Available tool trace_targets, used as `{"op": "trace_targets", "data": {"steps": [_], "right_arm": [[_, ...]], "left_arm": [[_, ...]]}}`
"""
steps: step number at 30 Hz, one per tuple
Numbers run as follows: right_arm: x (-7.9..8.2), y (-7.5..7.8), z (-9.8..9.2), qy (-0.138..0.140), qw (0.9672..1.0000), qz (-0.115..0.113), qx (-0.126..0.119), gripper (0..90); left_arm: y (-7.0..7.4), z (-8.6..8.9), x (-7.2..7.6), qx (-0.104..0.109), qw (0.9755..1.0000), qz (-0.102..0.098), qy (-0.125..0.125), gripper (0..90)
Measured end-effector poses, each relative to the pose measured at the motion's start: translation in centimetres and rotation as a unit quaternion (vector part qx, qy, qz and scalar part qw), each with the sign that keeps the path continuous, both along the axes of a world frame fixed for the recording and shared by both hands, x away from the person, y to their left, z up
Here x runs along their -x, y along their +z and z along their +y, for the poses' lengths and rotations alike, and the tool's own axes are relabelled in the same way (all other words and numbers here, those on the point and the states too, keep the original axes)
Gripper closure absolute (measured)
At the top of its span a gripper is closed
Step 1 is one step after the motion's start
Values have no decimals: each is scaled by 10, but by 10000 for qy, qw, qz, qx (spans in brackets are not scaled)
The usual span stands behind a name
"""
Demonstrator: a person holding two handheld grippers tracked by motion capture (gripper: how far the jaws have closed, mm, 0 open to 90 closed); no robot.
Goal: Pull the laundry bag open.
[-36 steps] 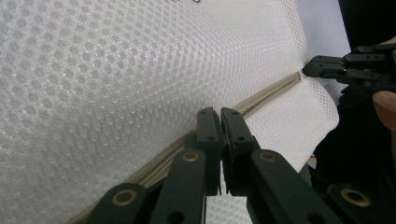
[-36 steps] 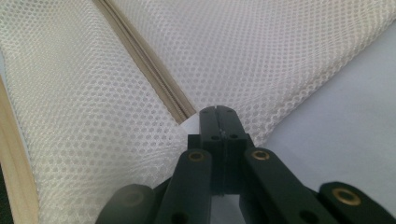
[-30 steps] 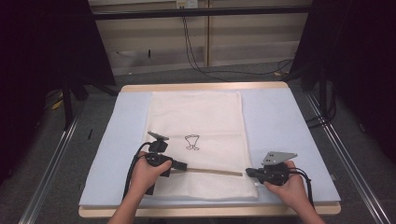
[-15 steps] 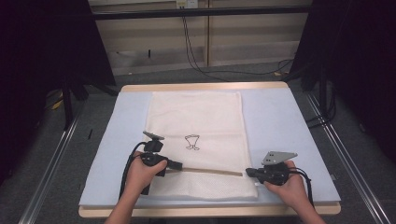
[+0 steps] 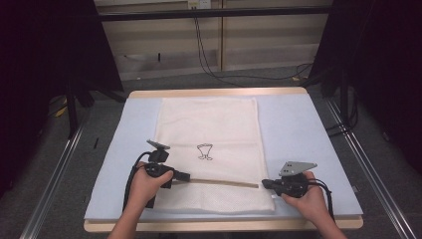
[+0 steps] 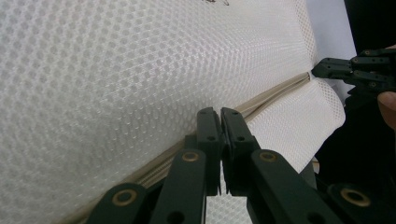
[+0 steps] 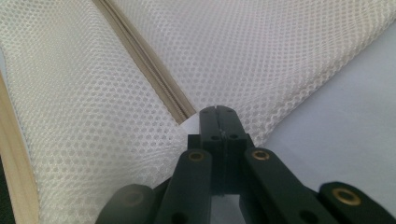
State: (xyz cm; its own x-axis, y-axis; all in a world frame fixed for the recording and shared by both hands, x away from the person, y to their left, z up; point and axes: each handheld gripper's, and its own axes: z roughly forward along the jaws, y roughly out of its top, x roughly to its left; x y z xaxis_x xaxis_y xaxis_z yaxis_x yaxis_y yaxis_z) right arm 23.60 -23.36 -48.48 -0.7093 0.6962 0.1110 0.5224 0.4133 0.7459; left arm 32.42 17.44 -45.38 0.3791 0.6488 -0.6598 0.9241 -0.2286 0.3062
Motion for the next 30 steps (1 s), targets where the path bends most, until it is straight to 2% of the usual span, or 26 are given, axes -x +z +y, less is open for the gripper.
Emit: {"op": "trace_targets", "data": {"steps": [2,10,15,19,30], "right_arm": [[0,0,0,1,10000,2,-3,900],[0,0,0,4,10000,2,-18,900],[0,0,-1,0,10000,2,-23,900],[0,0,-1,1,10000,-3,-31,900],[0,-1,-1,-25,10000,14,-40,900]], "left_arm": [[0,2,0,-89,10000,-39,8,873],[-2,10,1,9,9999,37,98,873],[-1,16,1,-131,9998,-35,147,873],[-1,21,2,-65,9998,6,169,873],[1,40,3,-60,9995,-8,322,872]]}}
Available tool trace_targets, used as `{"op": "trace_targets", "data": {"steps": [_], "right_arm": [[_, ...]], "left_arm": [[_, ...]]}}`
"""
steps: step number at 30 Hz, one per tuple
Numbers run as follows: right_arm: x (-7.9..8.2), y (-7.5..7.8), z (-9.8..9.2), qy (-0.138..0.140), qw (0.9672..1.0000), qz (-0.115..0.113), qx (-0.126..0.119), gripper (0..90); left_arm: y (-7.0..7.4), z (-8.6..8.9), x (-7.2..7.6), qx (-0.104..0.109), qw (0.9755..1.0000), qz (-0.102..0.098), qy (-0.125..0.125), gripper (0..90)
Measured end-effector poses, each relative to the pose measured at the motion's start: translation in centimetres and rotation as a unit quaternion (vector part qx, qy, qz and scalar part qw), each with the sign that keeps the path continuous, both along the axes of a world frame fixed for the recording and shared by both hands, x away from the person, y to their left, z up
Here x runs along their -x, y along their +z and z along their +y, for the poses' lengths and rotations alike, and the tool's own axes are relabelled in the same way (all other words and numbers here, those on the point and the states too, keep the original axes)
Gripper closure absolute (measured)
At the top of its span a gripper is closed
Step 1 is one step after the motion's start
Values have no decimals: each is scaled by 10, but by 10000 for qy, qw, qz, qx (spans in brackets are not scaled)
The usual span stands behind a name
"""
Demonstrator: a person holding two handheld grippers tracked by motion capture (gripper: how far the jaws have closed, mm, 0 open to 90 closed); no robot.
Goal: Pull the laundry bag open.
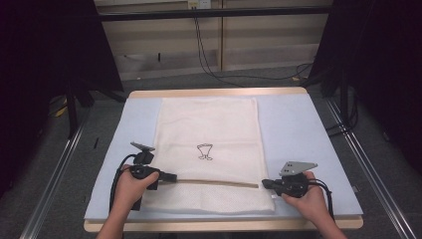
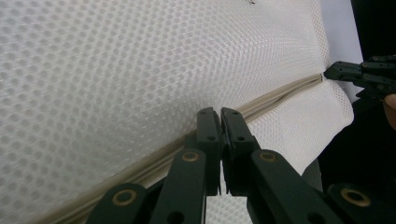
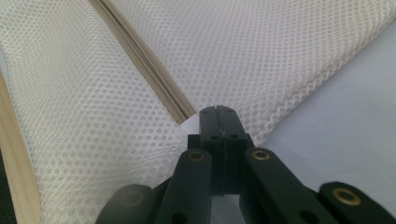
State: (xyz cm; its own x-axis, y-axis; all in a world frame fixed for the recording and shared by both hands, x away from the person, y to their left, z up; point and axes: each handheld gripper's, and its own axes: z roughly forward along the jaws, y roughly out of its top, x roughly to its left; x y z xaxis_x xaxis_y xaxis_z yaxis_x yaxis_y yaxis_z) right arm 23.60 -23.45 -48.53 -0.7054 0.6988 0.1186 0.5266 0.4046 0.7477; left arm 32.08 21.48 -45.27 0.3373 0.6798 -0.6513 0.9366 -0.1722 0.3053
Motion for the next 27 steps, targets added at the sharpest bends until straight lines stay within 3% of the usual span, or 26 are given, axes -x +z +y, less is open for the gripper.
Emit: {"op": "trace_targets", "data": {"steps": [18,23,27], "right_arm": [[0,0,0,12,10000,-15,3,900],[0,0,0,11,10000,-10,7,900],[0,0,0,11,10000,-8,9,900]], "left_arm": [[2,45,5,-68,9992,-18,381,872],[2,63,7,-196,9979,-13,612,872],[1,79,9,-173,9971,-26,735,872]]}}
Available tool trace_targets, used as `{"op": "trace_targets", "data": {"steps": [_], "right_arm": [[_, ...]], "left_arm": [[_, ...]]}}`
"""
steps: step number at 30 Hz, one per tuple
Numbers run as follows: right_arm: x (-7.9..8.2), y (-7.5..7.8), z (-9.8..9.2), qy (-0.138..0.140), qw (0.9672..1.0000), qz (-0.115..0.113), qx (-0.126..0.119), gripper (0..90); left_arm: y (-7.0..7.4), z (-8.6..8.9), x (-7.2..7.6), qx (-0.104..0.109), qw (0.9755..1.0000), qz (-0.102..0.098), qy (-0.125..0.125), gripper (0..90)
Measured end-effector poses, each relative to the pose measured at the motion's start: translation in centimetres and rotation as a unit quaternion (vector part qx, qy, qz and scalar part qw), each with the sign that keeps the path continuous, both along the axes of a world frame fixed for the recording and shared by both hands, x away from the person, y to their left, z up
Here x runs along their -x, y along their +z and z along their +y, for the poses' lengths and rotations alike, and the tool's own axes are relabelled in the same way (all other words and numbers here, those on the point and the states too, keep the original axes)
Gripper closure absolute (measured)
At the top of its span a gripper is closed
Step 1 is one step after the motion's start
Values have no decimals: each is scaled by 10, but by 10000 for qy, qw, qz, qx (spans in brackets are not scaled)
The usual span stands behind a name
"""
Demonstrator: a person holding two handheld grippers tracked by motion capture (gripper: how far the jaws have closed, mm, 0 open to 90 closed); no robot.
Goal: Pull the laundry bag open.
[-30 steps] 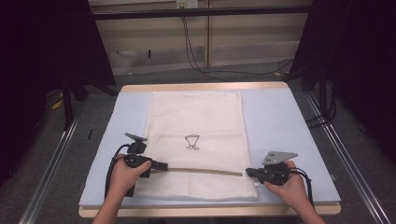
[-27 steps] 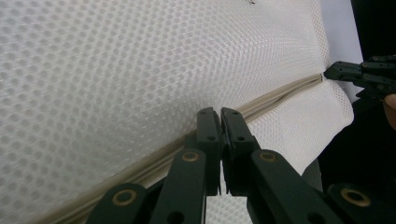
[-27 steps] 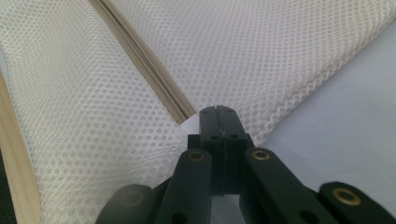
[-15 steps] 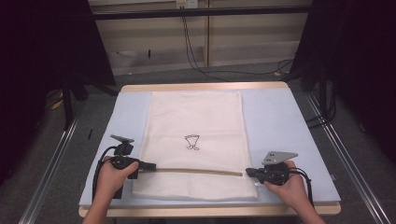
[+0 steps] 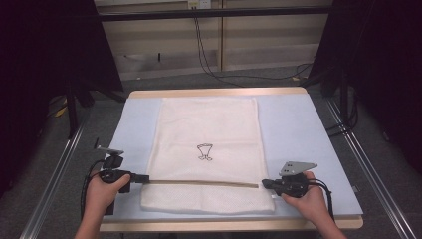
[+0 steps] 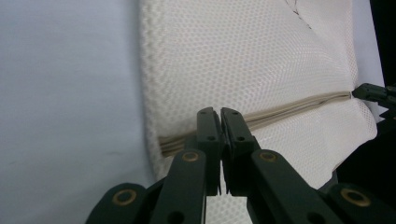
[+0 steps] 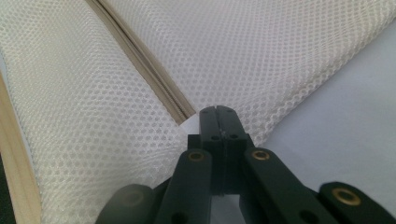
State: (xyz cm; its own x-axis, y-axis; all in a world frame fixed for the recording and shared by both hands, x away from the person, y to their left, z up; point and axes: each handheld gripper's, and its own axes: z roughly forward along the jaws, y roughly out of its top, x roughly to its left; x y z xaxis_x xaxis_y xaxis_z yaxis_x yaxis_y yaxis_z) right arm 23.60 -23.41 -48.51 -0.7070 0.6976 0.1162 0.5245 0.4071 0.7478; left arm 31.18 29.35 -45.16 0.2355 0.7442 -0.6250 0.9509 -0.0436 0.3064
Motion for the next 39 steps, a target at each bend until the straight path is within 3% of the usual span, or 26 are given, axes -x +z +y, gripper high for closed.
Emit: {"op": "trace_targets", "data": {"steps": [8,13,18,22,25,27,29,32,35,36,38,39], "right_arm": [[0,0,0,-2,10000,8,2,900],[0,0,0,8,10000,8,5,900],[0,0,0,15,10000,6,9,900],[0,0,0,57,10000,-33,17,900],[0,3,-1,133,9998,-113,40,893],[1,9,-5,12,9998,-206,-47,752],[0,13,-10,-257,9987,-394,-170,629],[-2,17,-21,-716,9958,-520,-252,467],[-5,18,-33,-1105,9918,-583,-264,381],[-6,17,-35,-1163,9910,-615,-257,349],[-8,16,-40,-1290,9896,-622,-156,326],[-9,16,-43,-1317,9894,-602,-133,314]], "left_arm": [[-4,20,3,30,9998,38,200,871],[-10,24,3,146,9995,127,234,871],[-10,23,4,84,9997,105,222,870],[-5,23,5,-15,9997,-82,243,827],[1,30,5,81,9984,-408,390,716],[5,32,6,23,9965,-652,527,665],[7,33,6,-106,9931,-937,701,582],[6,32,3,-369,9834,-1530,901,475],[4,32,0,-608,9805,-1653,876,413],[3,31,0,-674,9781,-1737,930,388],[1,32,-2,-790,9766,-1766,939,378],[1,32,-3,-855,9746,-1840,944,357]]}}
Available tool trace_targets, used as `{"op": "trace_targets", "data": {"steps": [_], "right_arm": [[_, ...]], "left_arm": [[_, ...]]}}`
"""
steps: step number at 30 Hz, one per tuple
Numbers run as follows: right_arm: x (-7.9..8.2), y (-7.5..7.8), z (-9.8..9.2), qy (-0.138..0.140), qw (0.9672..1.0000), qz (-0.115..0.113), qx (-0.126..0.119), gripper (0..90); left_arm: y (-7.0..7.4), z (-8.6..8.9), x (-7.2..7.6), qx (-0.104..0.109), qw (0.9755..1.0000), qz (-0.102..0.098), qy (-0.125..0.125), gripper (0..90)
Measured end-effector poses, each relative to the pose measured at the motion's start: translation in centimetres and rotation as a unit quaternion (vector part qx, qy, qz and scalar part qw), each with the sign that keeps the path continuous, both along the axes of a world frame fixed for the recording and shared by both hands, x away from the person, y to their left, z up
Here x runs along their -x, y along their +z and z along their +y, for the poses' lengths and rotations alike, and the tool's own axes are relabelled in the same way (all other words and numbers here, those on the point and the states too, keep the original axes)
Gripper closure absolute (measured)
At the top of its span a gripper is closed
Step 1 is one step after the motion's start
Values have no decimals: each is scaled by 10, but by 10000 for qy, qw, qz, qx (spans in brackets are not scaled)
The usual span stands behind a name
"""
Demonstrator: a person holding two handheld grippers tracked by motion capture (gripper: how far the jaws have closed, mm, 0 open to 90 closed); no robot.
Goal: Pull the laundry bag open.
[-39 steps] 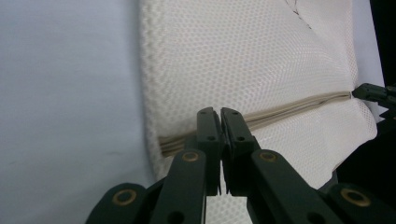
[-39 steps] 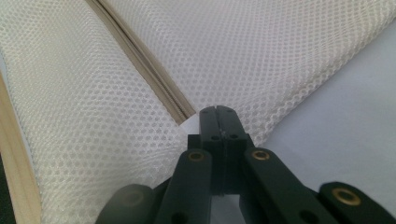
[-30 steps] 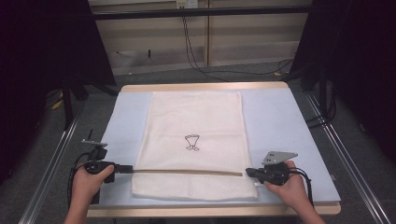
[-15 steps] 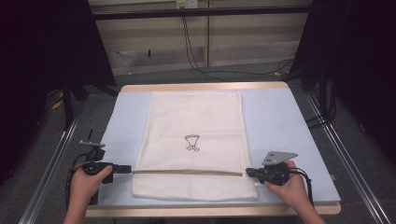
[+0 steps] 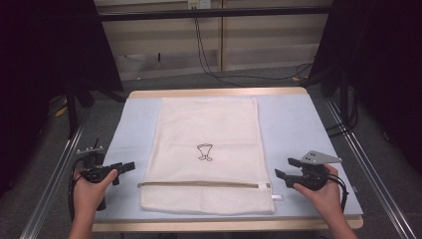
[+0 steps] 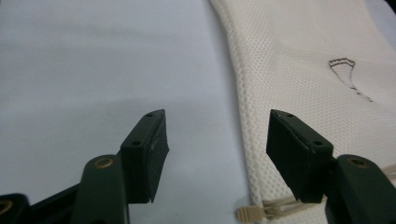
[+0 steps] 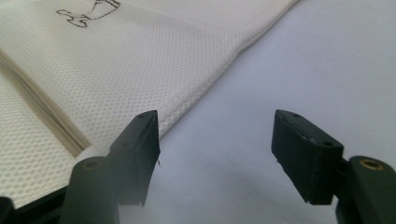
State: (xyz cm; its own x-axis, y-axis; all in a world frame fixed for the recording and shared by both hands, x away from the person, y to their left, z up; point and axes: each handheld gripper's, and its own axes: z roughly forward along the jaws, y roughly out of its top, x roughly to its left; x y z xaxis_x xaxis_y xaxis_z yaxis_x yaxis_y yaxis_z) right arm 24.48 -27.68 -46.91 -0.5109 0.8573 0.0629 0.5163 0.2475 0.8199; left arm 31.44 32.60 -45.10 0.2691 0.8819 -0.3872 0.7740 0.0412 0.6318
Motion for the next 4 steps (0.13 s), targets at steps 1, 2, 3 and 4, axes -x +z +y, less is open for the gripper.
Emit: {"op": "trace_targets", "data": {"steps": [1,2,3,4], "right_arm": [[-1,0,-2,-44,10000,-19,34,300],[-1,0,-5,-120,9999,-13,63,283],[-2,0,-6,-143,9999,-22,78,266],[-3,0,-7,-219,9997,-18,106,252]], "left_arm": [[-1,0,-1,-90,9999,-141,11,330],[-1,0,-1,-151,9997,-199,29,313],[-2,0,-2,-277,9992,-289,50,303],[-3,1,-3,-431,9985,-348,44,275]]}}
